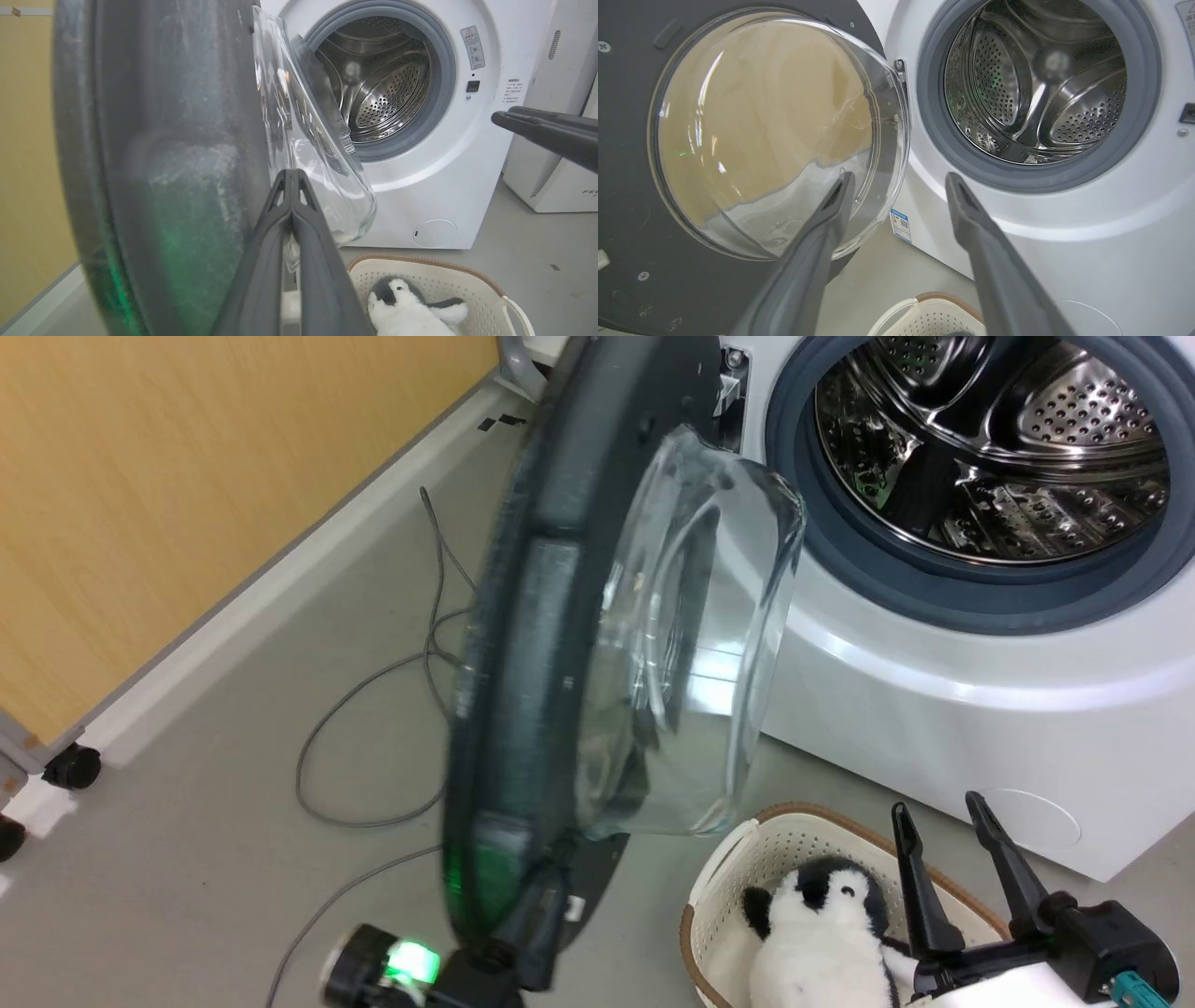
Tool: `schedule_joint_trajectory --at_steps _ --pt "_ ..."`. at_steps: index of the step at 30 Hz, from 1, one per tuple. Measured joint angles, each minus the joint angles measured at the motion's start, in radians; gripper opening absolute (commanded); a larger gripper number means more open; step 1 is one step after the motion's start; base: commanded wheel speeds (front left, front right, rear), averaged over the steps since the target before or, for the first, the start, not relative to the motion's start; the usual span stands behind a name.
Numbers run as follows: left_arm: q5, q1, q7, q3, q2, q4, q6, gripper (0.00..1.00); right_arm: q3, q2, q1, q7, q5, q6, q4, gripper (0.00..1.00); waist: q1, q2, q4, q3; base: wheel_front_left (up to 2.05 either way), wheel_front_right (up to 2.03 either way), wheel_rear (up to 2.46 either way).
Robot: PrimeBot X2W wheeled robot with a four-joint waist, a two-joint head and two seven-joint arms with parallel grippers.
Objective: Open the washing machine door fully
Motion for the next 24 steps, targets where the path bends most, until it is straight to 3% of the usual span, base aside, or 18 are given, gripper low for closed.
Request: schedule_joint_trajectory --at_steps 10,24 --pt "-0.035 0.015 0.0 0.148 0.054 -0.019 0.059 0.0 -0.012 0.0 -0.002 0.0 -0.01 0.0 0.0 1.0 0.0 0.0 0.006 0.027 0.0 0.0 0.0" --pt "-0.151 -0.088 0.0 0.359 0.063 0.132 0.041 0.0 -0.04 0.001 -0.019 0.0 -0.055 0.0 -0.012 1.0 0.0 0.0 0.01 0.105 0.0 0.0 0.0"
